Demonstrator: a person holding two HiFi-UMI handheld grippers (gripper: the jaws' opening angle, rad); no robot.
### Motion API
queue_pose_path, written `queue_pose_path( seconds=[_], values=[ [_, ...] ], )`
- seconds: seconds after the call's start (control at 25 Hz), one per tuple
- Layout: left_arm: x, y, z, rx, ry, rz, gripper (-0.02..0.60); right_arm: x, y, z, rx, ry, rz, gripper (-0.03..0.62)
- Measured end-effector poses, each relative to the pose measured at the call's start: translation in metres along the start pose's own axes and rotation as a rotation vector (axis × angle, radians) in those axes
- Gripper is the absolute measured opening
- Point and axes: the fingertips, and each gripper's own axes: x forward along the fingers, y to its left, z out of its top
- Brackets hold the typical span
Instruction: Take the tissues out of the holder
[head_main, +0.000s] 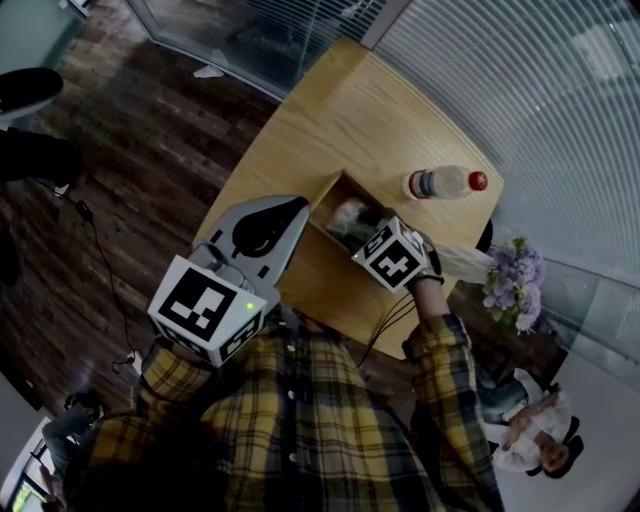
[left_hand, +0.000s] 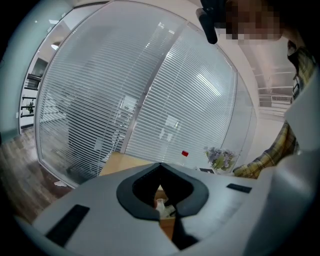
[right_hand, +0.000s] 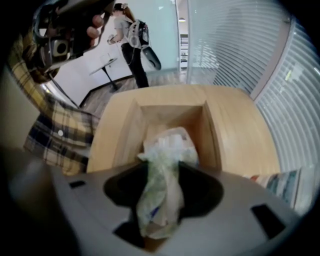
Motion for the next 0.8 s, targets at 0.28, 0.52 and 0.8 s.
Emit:
queue_pose_path(
  seconds=[0.28,0.52,0.8],
  values=[
    [0.004,-0.005,0.000,0.003,-0.002,-0.015,0.009,0.010,-0.002,-0.003,0.024,0.027,0.007,0.195],
    [0.003,-0.004,0.004,0.007,-0.012,-0.006,0.009,0.011,-0.001,-0.004,0.043,0.024,0.029,0.190],
    [-0.002,0.001,0.007,0.010,-0.021,0.002,0.009,0.017,-0.001,-0.006,-0.017,0.045,-0.010,0.129]
  ],
)
